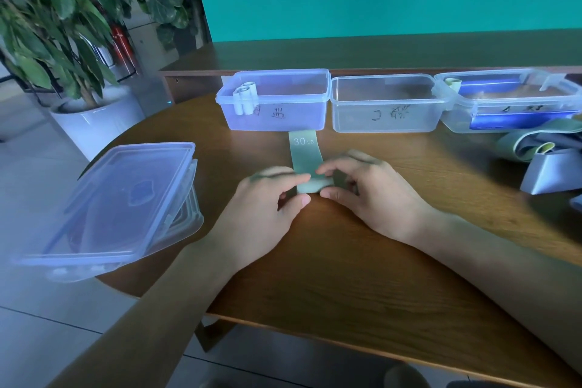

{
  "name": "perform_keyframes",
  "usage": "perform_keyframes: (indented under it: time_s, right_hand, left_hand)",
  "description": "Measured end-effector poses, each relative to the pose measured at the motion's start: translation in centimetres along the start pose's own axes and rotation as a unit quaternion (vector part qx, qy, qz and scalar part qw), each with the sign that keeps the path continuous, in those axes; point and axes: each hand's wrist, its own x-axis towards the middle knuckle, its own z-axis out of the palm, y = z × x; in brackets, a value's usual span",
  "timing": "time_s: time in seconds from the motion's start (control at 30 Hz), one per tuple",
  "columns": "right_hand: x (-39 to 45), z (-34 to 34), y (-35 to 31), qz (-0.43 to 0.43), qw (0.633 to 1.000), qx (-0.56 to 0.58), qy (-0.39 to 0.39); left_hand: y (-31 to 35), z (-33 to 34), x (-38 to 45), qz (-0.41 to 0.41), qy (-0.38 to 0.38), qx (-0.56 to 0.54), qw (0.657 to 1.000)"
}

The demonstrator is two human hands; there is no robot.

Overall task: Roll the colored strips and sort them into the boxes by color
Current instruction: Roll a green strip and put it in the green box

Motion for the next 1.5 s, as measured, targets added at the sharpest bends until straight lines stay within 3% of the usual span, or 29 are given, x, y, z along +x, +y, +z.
perform_keyframes:
  time_s: [0.17, 0.57, 0.8, 0.97, 1.37, 1.5]
  right_hand:
    - [0.6, 0.4, 0.6, 0.006, 1.0, 0.013, 0.009]
    - [1.1, 0.1, 0.9, 0.0, 1.0, -0.002, -0.009]
    - [1.3, 0.2, 0.7, -0.005, 1.0, -0.017, 0.004]
    - [2.2, 0.6, 1.2, 0.021, 0.998, -0.054, -0.009]
    - [3.0, 1.0, 2.4, -0.019, 0.999, 0.023, 0.045]
    - [3.6, 1.1, 2.7, -0.006, 0.999, 0.029, 0.037]
  left_hand:
    - [-0.2, -0.2, 0.6, -0.022, -0.018, -0.004, 1.0]
    - [-0.4, 0.8, 1.7, -0.03, 0.019, -0.019, 0.999]
    - [-0.8, 1.0, 1.8, -0.015, 0.02, -0.019, 1.0]
    - [-1.0, 0.9, 1.7, 0.015, 0.065, -0.022, 0.998]
    - [-0.8, 1.6, 2.3, 0.007, 0.033, 0.034, 0.999]
    - [-0.6, 1.9, 2.8, 0.014, 0.063, 0.045, 0.997]
